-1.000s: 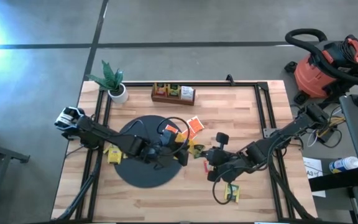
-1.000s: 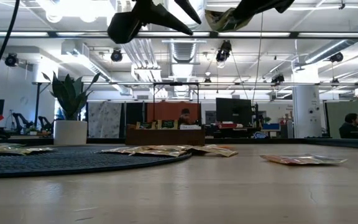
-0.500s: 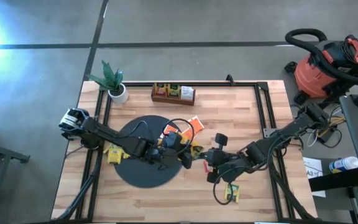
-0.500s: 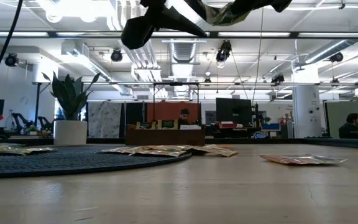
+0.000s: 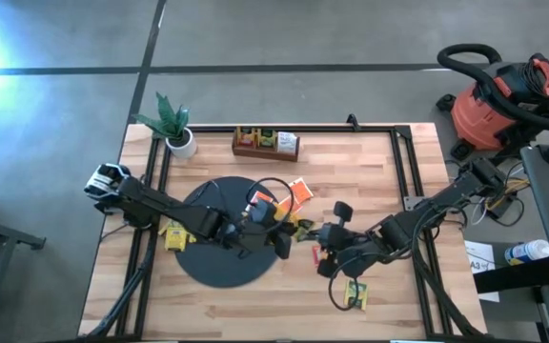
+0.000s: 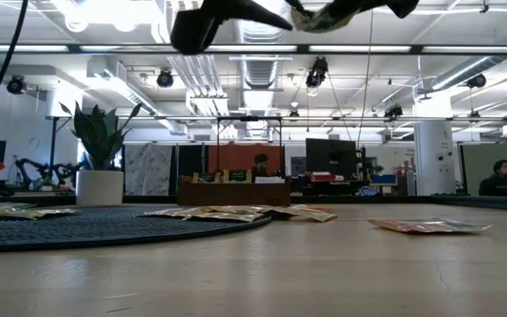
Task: Pick & Place Tea
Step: Put the yellow tea bag into the middle section of the wooden organizer
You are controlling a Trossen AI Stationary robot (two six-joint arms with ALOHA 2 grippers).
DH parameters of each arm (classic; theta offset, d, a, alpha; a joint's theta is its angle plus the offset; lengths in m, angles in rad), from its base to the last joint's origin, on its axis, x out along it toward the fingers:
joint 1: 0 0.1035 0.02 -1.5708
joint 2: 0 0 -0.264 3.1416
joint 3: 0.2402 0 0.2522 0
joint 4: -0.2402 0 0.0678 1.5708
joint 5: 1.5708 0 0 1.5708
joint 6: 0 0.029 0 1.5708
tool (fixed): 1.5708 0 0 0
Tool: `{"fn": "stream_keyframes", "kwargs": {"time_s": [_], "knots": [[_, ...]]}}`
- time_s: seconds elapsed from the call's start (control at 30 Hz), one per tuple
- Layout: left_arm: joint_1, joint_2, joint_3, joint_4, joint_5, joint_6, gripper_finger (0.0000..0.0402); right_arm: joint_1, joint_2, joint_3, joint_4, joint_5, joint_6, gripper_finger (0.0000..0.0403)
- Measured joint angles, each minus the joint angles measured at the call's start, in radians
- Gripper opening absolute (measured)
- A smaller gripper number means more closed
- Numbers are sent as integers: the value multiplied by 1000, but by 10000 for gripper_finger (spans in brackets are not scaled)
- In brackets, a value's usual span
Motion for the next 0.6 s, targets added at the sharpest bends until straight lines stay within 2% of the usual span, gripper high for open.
{"fn": "stream_keyframes", "kwargs": {"time_s": [0.47,0.6], "knots": [[2,8,-21,69,4,-11,88,3,-1,0,63,-1,-2,12],[2,8,-24,114,42,23,83,3,-1,0,75,-1,-4,12]]}}
